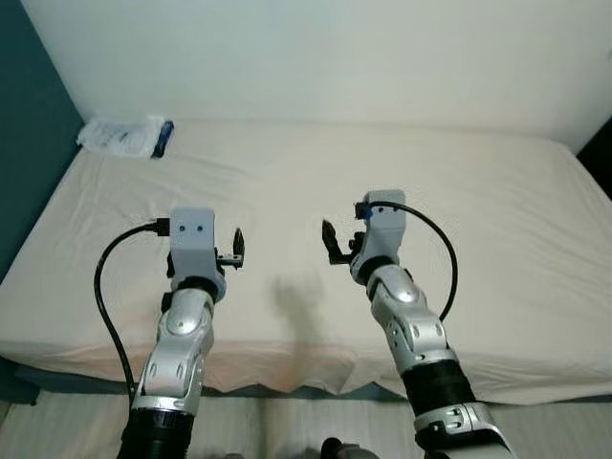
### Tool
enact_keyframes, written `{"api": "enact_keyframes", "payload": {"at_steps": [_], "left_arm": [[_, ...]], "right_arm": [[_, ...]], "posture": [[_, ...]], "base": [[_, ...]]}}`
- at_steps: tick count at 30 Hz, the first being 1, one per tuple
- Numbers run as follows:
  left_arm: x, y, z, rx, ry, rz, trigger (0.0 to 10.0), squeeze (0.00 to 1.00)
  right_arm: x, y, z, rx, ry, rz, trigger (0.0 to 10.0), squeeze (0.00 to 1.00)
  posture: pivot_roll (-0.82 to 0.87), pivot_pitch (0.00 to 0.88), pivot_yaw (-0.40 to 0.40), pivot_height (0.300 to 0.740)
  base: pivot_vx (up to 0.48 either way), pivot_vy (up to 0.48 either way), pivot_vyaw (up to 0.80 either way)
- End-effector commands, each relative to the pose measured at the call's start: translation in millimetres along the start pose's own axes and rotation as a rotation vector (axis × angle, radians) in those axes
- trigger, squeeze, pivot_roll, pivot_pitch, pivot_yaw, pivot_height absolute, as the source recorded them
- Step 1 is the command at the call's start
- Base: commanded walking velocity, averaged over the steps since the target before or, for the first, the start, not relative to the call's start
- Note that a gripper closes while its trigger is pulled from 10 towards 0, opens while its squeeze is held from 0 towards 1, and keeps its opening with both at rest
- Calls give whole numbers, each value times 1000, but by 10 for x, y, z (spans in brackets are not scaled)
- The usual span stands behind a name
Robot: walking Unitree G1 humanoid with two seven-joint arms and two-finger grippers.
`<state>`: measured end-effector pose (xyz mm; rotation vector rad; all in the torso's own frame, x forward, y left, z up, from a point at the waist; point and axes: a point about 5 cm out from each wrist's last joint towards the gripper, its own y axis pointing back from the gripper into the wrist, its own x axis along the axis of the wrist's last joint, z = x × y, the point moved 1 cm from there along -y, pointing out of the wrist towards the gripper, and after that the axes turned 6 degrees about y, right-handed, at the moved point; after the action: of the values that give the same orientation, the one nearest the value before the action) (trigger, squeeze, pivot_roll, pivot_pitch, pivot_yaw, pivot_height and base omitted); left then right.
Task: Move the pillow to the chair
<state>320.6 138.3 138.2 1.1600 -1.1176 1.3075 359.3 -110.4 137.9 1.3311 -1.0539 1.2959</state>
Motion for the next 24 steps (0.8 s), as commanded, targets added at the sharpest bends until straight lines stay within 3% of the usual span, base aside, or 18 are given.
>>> {"api": "enact_keyframes", "payload": {"at_steps": [1,9,13,24], "left_arm": [[-76,22,-24,8,-9,-34,10000,0],[-120,26,15,-20,-37,-63,10000,0],[-181,36,47,-31,1,-106,10000,0],[-211,54,91,-70,-9,-121,10000,0]], "right_arm": [[-54,12,5,-2,-5,-19,10000,0],[-50,4,10,-5,-9,-20,10000,0],[-49,4,14,-9,-12,-20,10000,0],[-47,3,12,-11,-20,-20,10000,0]], "posture": [[-14,152,-8,740],[-17,156,-5,740],[-17,160,-6,740],[-15,167,-2,740]], "base": [[0,0,0],[0,-274,0],[0,0,0],[0,0,0]]}}
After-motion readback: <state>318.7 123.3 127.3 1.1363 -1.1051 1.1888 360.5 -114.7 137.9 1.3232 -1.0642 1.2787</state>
